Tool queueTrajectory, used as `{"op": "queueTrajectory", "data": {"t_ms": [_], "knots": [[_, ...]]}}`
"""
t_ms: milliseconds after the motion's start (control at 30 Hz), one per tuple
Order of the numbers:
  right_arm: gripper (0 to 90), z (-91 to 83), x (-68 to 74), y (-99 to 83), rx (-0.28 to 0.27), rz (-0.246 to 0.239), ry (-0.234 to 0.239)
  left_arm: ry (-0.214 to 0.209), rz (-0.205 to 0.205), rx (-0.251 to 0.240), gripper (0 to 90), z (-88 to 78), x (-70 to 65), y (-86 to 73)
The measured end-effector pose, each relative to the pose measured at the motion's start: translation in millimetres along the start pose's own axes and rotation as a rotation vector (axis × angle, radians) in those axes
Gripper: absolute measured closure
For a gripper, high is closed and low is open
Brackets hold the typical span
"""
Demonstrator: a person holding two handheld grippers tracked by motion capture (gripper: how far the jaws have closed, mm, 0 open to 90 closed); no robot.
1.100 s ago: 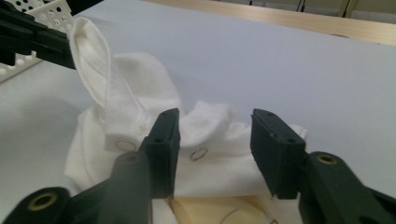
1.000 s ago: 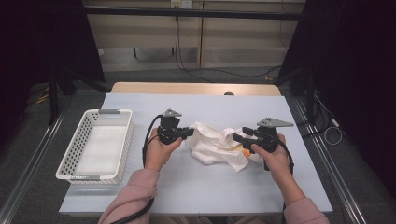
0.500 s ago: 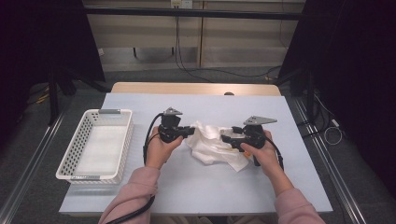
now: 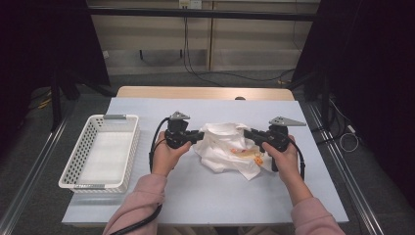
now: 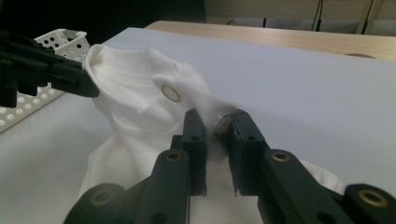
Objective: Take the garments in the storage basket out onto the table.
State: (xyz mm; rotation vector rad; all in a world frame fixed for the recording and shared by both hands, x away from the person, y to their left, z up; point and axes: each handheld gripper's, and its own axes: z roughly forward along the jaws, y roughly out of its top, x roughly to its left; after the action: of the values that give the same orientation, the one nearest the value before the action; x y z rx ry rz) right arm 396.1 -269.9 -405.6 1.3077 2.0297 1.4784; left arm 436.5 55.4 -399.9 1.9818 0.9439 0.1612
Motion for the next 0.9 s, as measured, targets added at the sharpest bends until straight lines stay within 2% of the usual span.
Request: {"op": "queueTrajectory", "data": {"t_ms": [33, 67, 100, 133, 167, 200, 233, 267, 333, 367, 400, 433, 467, 500, 533, 567, 600, 667, 733, 833, 900], "knots": [[78.4, 0.0, 0.0, 0.0, 0.000, 0.000, 0.000, 0.004, -0.019, -0.016, 68.0, 1.6, 0.1, -1.0], [78.4, -0.8, -0.4, 0.6, -0.002, 0.003, -0.007, 0.002, -0.029, -0.014, 63.3, 2.7, 1.9, -2.0], [78.4, -1.9, -2.4, 0.9, -0.011, 0.006, -0.009, 0.024, -0.021, -0.030, 52.4, 4.9, 3.5, -5.4], [78.4, -1.9, -2.4, 0.9, -0.011, 0.006, -0.009, 0.024, -0.021, -0.030, 49.5, 4.9, 3.5, -5.4], [78.4, -2.3, -4.7, 0.8, -0.012, 0.014, -0.011, 0.019, 0.010, 0.007, 47.2, 4.6, 6.6, -6.4], [78.4, -2.3, -4.7, 0.8, -0.012, 0.014, -0.011, 0.010, -0.003, 0.005, 47.2, 6.1, 7.0, -8.1], [78.4, -2.1, -6.1, 0.7, -0.015, 0.020, -0.016, 0.014, 0.001, 0.008, 41.4, 7.9, 8.6, -10.8], [78.4, -2.1, -6.1, 0.7, -0.015, 0.020, -0.016, 0.014, 0.001, 0.008, 41.6, 7.9, 8.6, -10.8], [78.4, -1.8, -7.4, 0.6, -0.017, 0.023, -0.021, 0.012, -0.037, -0.012, 42.8, 11.4, 9.3, -13.6], [78.4, -1.9, -7.4, 0.7, -0.020, 0.029, -0.019, 0.014, -0.036, -0.004, 44.8, 12.1, 10.5, -14.2], [78.4, -1.7, -7.4, 0.9, -0.021, 0.030, -0.026, 0.016, -0.012, 0.019, 50.1, 12.3, 13.7, -14.6], [78.4, -1.7, -7.4, 0.9, -0.021, 0.030, -0.026, 0.016, -0.029, 0.022, 50.1, 13.0, 14.1, -15.1], [78.4, -1.2, -7.4, 0.9, -0.020, 0.032, -0.024, 0.002, -0.040, 0.015, 61.4, 13.4, 14.4, -15.8], [78.4, -1.0, -7.5, 1.0, -0.020, 0.033, -0.025, 0.003, -0.075, 0.003, 69.6, 14.3, 12.8, -16.0], [78.4, -1.0, -7.5, 1.0, -0.020, 0.033, -0.025, -0.005, -0.077, 0.005, 69.6, 13.4, 13.0, -15.5], [78.3, -1.0, -7.7, 0.9, -0.021, 0.034, -0.027, -0.024, -0.090, 0.018, 77.1, 11.8, 13.0, -14.8], [78.3, -1.0, -8.8, 1.2, -0.025, 0.037, -0.032, -0.012, -0.081, 0.025, 83.9, 9.1, 12.5, -12.3], [78.3, -1.1, -9.3, 1.6, -0.026, 0.040, -0.034, -0.022, -0.093, 0.029, 84.9, 7.5, 11.7, -10.8], [78.3, -0.8, -11.3, 2.5, -0.033, 0.040, -0.045, -0.007, -0.079, 0.023, 85.8, 2.1, 13.3, -6.7], [78.3, -0.7, -10.7, 3.7, -0.036, 0.042, -0.044, -0.014, -0.108, 0.000, 86.0, -9.5, 15.3, 0.6], [78.3, -0.8, -10.7, 4.0, -0.036, 0.034, -0.053, -0.015, -0.106, 0.006, 86.0, -12.3, 16.2, 2.9]]}}
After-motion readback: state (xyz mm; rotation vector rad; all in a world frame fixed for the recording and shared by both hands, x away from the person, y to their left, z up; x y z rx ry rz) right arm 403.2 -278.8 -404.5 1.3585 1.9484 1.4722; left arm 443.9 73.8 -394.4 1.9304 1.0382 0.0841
